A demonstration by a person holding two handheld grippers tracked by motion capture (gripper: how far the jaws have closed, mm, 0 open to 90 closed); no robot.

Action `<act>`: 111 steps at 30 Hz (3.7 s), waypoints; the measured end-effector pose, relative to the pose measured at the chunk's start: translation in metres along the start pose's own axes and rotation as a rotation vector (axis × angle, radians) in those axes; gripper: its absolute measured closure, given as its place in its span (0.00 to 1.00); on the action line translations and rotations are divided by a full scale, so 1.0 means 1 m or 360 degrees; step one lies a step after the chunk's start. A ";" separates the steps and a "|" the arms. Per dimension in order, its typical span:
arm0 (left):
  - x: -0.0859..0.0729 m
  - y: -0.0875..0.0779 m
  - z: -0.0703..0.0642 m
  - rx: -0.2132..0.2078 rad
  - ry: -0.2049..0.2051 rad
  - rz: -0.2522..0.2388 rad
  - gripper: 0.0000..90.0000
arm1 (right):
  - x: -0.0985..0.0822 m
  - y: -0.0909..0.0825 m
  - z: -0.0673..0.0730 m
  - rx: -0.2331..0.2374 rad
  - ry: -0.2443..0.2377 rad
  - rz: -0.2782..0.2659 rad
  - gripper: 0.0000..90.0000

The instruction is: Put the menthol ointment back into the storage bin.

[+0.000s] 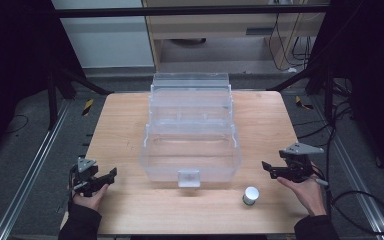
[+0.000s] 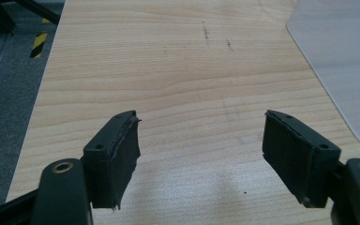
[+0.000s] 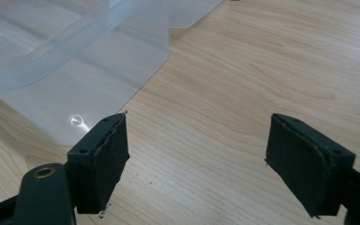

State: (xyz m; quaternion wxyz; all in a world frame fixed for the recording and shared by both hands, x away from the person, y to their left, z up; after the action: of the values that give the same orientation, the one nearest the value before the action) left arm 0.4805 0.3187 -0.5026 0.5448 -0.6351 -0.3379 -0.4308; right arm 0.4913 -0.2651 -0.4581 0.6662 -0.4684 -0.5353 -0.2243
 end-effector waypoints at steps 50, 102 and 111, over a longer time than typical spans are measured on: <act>-0.002 0.004 -0.004 -0.0040 0.0075 0.0051 0.31 | 0.045 -0.010 0.066 0.0656 -0.0552 0.0705 0.19; -0.003 0.005 -0.005 -0.0043 0.0089 0.0063 0.31 | -0.001 0.009 0.096 0.0859 -0.0882 0.1071 0.38; -0.003 0.005 -0.005 -0.0042 0.0092 0.0064 0.31 | -0.006 0.014 0.100 0.0889 -0.0915 0.1109 0.43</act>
State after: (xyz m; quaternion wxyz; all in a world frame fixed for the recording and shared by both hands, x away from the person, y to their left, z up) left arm 0.4830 0.3135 -0.5075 0.5544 -0.6362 -0.3036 -0.4424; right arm 0.4502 -0.1740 -0.4704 0.6270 -0.4657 -0.5482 0.2991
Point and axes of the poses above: each handheld gripper's, and its own axes: y roughly forward along the jaws, x roughly out of its top, z roughly to its left, the point moved 4 cm from there along y, roughly forward along the jaws, and after that the axes turned 15 degrees about -z, right-handed, at the moved point
